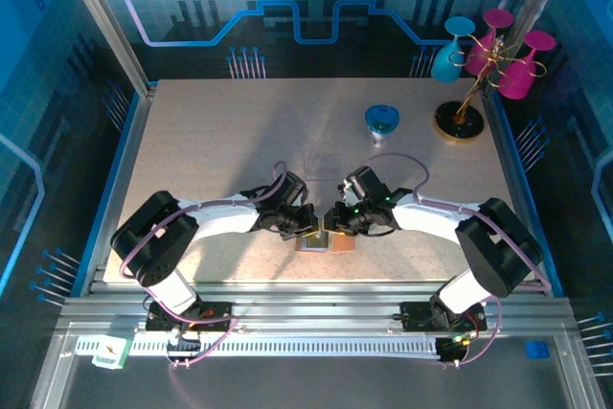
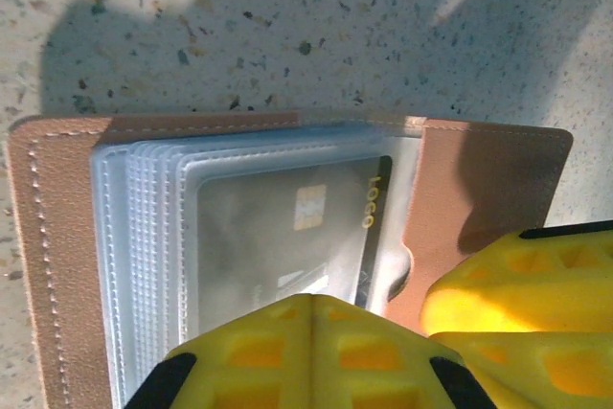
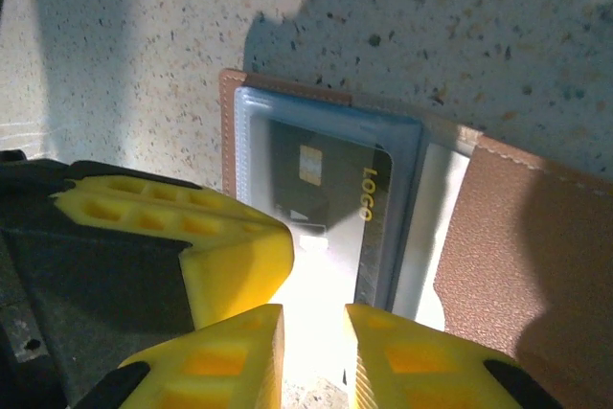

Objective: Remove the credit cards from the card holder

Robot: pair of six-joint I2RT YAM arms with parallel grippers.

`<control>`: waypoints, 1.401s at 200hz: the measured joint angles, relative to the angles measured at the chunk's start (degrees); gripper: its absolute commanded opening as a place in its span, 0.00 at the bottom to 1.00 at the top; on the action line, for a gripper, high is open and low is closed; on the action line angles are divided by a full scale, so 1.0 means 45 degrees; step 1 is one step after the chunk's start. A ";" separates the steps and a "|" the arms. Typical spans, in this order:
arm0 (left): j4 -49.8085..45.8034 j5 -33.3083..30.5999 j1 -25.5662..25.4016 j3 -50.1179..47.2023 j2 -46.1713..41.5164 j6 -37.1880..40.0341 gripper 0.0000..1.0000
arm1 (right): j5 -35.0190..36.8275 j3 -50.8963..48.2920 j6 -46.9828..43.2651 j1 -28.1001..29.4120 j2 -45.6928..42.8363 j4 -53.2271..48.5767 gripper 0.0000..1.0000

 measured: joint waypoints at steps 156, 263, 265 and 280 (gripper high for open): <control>-0.0029 0.0000 0.0005 -0.0083 0.0078 0.0000 0.04 | -0.0661 -0.0330 0.0398 -0.0112 0.0991 0.1185 0.26; -0.0107 0.0000 0.0005 -0.0087 -0.0180 0.0000 0.06 | -0.0097 -0.0311 -0.0005 -0.0160 -0.0389 0.0102 0.27; -0.0121 0.0000 0.0005 -0.0087 -0.0214 0.0005 0.06 | -0.0097 -0.0311 -0.0010 -0.0165 -0.0393 0.0102 0.27; -0.0262 0.0000 0.0005 -0.0083 -0.0408 0.0034 0.07 | -0.0102 -0.0316 -0.0063 -0.0272 -0.0389 0.0073 0.26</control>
